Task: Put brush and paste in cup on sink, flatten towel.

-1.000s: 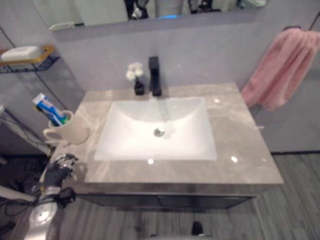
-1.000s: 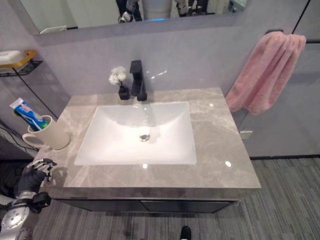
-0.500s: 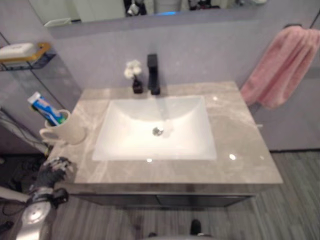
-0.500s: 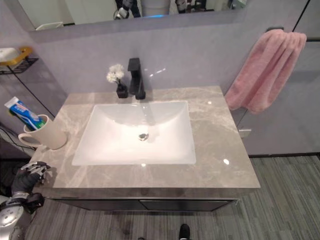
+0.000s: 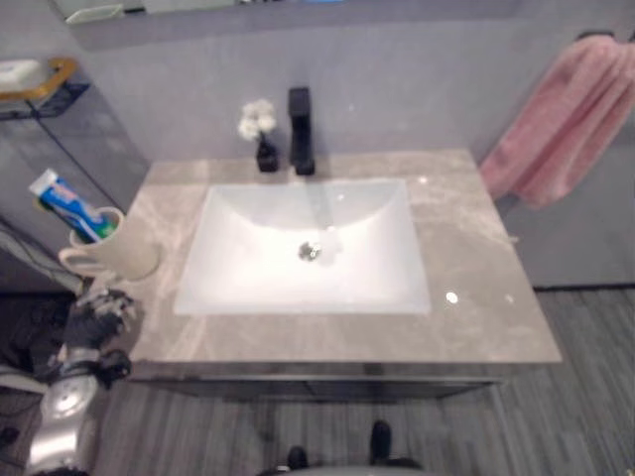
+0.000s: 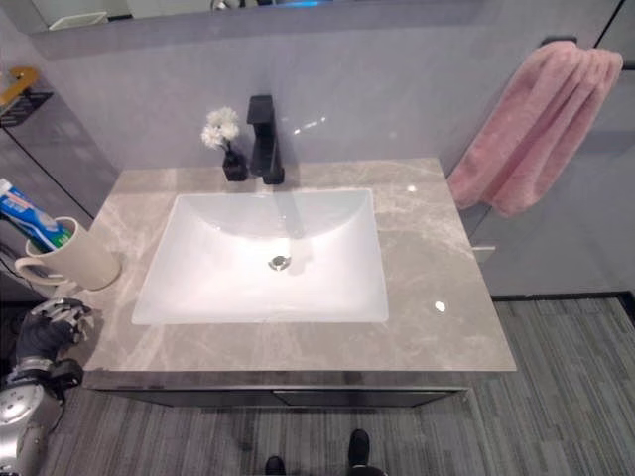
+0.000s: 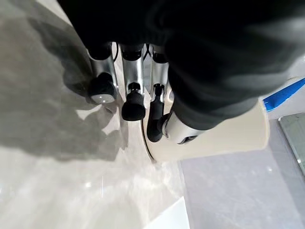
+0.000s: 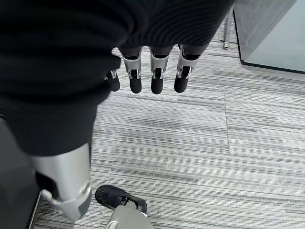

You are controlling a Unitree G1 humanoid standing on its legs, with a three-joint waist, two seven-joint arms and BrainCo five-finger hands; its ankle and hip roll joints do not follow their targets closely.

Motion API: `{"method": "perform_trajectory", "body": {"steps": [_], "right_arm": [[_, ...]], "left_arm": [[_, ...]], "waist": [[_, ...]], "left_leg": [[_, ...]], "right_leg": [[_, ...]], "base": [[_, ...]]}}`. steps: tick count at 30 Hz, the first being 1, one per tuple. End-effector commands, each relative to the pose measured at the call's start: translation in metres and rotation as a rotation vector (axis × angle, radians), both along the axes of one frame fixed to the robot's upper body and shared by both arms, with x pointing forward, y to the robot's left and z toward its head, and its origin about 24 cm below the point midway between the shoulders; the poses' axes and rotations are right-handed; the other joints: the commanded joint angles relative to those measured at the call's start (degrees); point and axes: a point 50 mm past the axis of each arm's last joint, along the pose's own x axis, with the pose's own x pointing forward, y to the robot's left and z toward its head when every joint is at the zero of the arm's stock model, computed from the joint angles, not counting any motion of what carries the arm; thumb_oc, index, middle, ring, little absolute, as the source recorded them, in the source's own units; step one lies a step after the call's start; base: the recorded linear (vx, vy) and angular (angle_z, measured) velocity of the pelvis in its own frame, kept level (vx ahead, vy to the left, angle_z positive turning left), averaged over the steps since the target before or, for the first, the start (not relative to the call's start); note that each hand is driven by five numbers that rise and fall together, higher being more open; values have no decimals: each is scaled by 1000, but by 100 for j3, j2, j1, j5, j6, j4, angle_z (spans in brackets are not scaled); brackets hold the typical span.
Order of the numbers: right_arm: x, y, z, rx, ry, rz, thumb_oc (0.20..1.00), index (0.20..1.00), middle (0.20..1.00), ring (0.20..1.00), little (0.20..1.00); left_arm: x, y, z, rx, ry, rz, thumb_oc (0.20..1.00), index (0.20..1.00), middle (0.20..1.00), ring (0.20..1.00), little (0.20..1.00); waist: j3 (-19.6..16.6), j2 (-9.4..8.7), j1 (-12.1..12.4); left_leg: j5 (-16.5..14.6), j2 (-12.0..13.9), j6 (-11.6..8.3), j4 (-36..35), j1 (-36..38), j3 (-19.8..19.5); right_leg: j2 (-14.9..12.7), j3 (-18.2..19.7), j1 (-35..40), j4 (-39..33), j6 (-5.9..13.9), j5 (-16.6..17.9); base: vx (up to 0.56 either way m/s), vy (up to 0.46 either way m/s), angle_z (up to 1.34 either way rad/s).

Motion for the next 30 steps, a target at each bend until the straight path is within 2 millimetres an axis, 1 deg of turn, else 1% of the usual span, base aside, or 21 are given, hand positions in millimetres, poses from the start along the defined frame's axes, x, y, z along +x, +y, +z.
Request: {"method": "perform_trajectory", "body": {"steps": [1, 2, 10, 14, 18, 21, 22, 23, 24, 25, 26, 27, 30], "right_arm": [[8, -4, 2, -18, -17, -15, 1000, 1000, 1000, 1000, 1000], [9, -4, 2, -18, -17, -15, 1000, 1000, 1000, 1000, 1000], [17, -3, 4, -6, -62, 3, 1000, 1000, 1000, 1000, 1000], [19, -3, 5, 5, -103, -50, 1000, 1000, 1000, 1000, 1000], [20, -4, 5, 4, -108, -41, 1000, 1000, 1000, 1000, 1000], [25, -5, 7, 2, -133, -39, 1000, 1000, 1000, 1000, 1000], [27, -3, 7, 4, -141, -39, 1000, 1000, 1000, 1000, 1000], [27, -3, 7, 5, -142, -40, 1000, 1000, 1000, 1000, 1000], [29, -3, 7, 4, -152, -45, 1000, 1000, 1000, 1000, 1000], [31, -2, 8, 8, -179, -57, 1000, 1000, 1000, 1000, 1000], [31, -2, 8, 8, -180, -58, 1000, 1000, 1000, 1000, 1000], [30, -2, 8, 8, -180, -59, 1000, 1000, 1000, 1000, 1000], [29, 1, 7, 18, -187, -64, 1000, 1000, 1000, 1000, 1000]], "left_arm": [[6, 21, 30, 111, -72, 41, 200, 200, 200, 200, 200], [6, 21, 30, 111, -72, 41, 200, 200, 200, 200, 200], [13, 31, 62, 204, -132, 47, 200, 200, 200, 200, 200], [16, 35, 75, 236, -165, 60, 200, 200, 200, 200, 200], [24, 39, 92, 271, -204, 68, 200, 200, 200, 200, 200], [30, 39, 103, 295, -225, 62, 200, 200, 200, 200, 200], [35, 38, 109, 308, -237, 59, 200, 200, 200, 200, 200], [35, 38, 109, 309, -237, 58, 200, 200, 200, 200, 200], [38, 36, 114, 324, -250, 49, 200, 200, 200, 200, 200], [44, 32, 126, 350, -282, 38, 200, 200, 200, 200, 200], [45, 32, 126, 350, -282, 37, 200, 200, 200, 200, 200], [48, 30, 133, 362, -304, 32, 200, 200, 200, 200, 200], [55, 27, 144, 378, -337, 28, 200, 200, 200, 200, 200]], "waist": [[116, -213, -212], [113, -214, -210], [245, -275, -256], [346, -302, -280], [473, -341, -293], [555, -363, -315], [633, -359, -331], [628, -358, -329], [660, -350, -338], [684, -347, -353], [675, -346, -351], [694, -343, -370], [692, -342, -414]], "left_leg": [[-187, -8, 165, 71, -449, -305], [-187, -8, 165, 71, -452, -303], [-150, 0, 166, 71, -598, -252], [-115, 5, 171, 71, -735, -241], [-51, 1, 163, 71, -954, -246], [-3, 5, 152, 71, -1101, -260], [30, -6, 144, 71, -1203, -282], [32, -7, 145, 71, -1212, -284], [46, -13, 138, 71, -1265, -303], [89, -4, 115, 71, -1415, -357], [92, -4, 115, 71, -1428, -361], [106, 3, 100, 71, -1493, -369], [129, 9, 78, 71, -1668, -386]], "right_leg": [[-206, 17, 374, 40, 362, -555], [-206, 20, 369, 40, 362, -554], [-183, 92, 181, 40, 373, -501], [-183, 135, 24, 40, 389, -448], [-169, 165, -206, 40, 404, -392], [-164, 175, -354, 40, 415, -344], [-163, 161, -444, 40, 430, -318], [-164, 159, -453, 40, 430, -317], [-164, 155, -502, 40, 433, -309], [-165, 114, -625, 40, 438, -273], [-165, 110, -636, 40, 438, -272], [-168, 93, -690, 40, 448, -256], [-172, 73, -848, 40, 468, -220]], "base": [[11, 1, -4], [14, 5, -8], [22, 6, -8], [18, 12, -6], [23, 16, -5], [27, 9, -1], [40, 7, 0], [39, 9, 0], [41, -3, 1], [42, -4, 1], [48, -3, 3], [31, 8, 5], [66, 10, 5]]}}
